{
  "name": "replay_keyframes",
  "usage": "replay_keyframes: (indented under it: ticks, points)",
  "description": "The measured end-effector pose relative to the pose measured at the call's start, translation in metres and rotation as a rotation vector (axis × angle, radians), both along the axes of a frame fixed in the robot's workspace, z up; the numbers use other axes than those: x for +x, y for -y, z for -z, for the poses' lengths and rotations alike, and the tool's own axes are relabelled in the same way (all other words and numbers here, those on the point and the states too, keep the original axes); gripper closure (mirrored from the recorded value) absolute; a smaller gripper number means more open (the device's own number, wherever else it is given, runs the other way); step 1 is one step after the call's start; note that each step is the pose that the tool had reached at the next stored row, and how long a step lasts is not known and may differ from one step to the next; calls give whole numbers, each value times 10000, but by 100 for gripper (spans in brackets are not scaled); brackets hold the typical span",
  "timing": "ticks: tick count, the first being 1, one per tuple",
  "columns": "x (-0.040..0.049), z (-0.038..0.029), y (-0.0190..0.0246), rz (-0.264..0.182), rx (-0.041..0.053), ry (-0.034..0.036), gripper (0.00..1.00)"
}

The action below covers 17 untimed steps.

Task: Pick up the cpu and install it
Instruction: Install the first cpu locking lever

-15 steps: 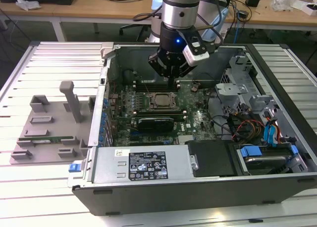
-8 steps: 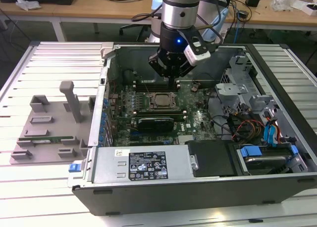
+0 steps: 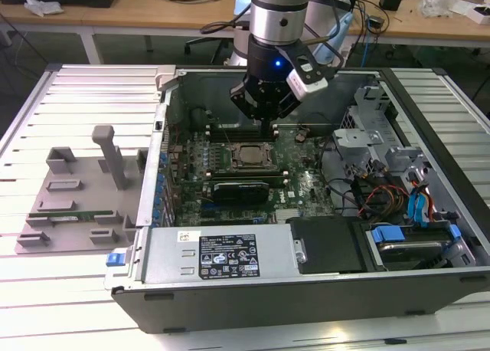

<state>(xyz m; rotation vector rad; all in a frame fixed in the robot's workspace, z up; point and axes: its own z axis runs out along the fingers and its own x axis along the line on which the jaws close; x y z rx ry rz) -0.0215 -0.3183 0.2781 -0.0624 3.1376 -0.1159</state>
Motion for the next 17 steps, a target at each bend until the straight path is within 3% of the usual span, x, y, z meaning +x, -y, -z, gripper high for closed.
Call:
replay_keyframes:
  ticks: [2,4,5,6,7,14,17]
  points:
    - [0,0,0,-130,1,0,89]
    - [-1,-1,0,-217,132,0,89]
    - [0,0,0,-237,261,2,89]
    - [0,0,0,-253,551,6,89]
    - [0,0,0,-260,696,8,89]
    - [-5,0,0,-259,690,7,89]
    - [-53,0,0,-260,691,7,89]
